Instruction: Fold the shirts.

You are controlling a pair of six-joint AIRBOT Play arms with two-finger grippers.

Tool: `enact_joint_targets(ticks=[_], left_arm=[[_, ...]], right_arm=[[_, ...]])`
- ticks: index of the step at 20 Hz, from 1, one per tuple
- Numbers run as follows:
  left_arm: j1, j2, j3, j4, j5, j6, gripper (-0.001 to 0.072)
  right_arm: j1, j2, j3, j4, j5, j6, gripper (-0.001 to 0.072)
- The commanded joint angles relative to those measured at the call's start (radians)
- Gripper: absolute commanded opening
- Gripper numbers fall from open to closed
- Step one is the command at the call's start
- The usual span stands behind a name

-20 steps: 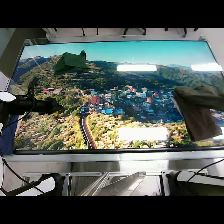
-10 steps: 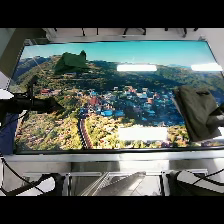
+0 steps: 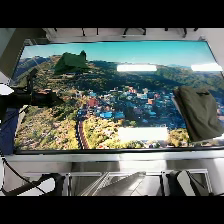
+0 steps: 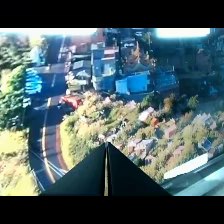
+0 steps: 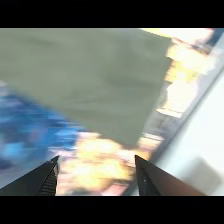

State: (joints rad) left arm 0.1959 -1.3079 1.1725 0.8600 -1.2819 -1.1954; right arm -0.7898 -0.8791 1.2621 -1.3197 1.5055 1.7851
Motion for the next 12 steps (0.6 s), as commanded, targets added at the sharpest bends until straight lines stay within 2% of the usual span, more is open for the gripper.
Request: enact_joint_targets(ticks=[1, 3, 4, 5, 6, 8, 12], left_arm=[[-0.061, 0.000, 0.004, 0.002, -0.005, -0.003, 0.0015], [-0.102, 0.001, 0.004, 0.002, -0.025, -0.003, 0.0015], [-0.117, 0.001, 0.004, 0.001, -0.042, -0.003, 0.0014], [-0.129, 0.003, 0.004, 0.000, -0.069, -0.004, 0.0014], [-0.141, 0.013, 0.002, 0.004, -0.096, -0.006, 0.0014], [-0.159, 0.078, 0.002, 0.018, -0.124, -0.011, 0.0014], [-0.159, 0.194, -0.043, 0.090, -0.110, -0.043, 0.0014]], right_arm=[[0.267, 0.117, -0.015, 0.259, -0.151, 0.101, 0.0520], [0.608, 0.090, -0.047, 0.267, -0.311, 0.138, 0.0393], [0.785, 0.055, -0.061, 0.250, -0.394, 0.136, 0.0229], [0.971, 0.000, -0.063, 0.232, -0.474, 0.091, 0.0023], [1.130, -0.064, -0.063, 0.220, -0.548, 0.037, 0.0023], [1.332, -0.224, -0.048, 0.225, -0.616, 0.019, 0.0023], [1.353, -0.303, -0.047, 0.300, -0.636, -0.114, 0.0024]])
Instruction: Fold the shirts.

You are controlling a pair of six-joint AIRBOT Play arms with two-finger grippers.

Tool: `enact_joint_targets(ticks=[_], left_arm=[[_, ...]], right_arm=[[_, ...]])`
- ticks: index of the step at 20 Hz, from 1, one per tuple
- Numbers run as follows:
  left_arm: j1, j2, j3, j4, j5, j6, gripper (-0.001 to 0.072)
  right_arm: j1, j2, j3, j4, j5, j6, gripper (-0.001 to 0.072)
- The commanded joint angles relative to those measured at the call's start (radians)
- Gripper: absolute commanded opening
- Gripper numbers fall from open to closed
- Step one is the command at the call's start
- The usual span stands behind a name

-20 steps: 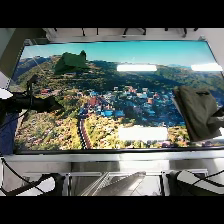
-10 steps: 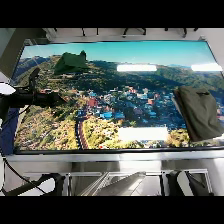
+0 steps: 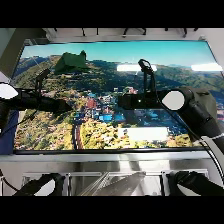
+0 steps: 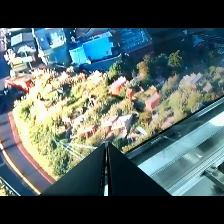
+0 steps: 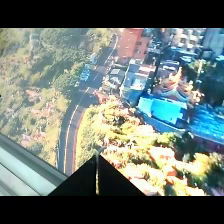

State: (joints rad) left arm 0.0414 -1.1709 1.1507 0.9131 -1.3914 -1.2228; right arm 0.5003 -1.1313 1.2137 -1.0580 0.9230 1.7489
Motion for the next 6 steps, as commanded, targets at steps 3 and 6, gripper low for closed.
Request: enact_joint_targets(ticks=[3, 6], left_arm=[[-0.005, 0.061, -0.022, 0.036, 0.014, -0.016, 0.0014], [-0.005, 0.062, -0.022, 0.036, 0.038, -0.016, 0.0014]], right_arm=[[0.063, -0.052, 0.000, 0.042, -0.002, -0.077, 0.0024], [0.063, -0.053, 0.000, 0.042, -0.002, -0.077, 0.0024]])
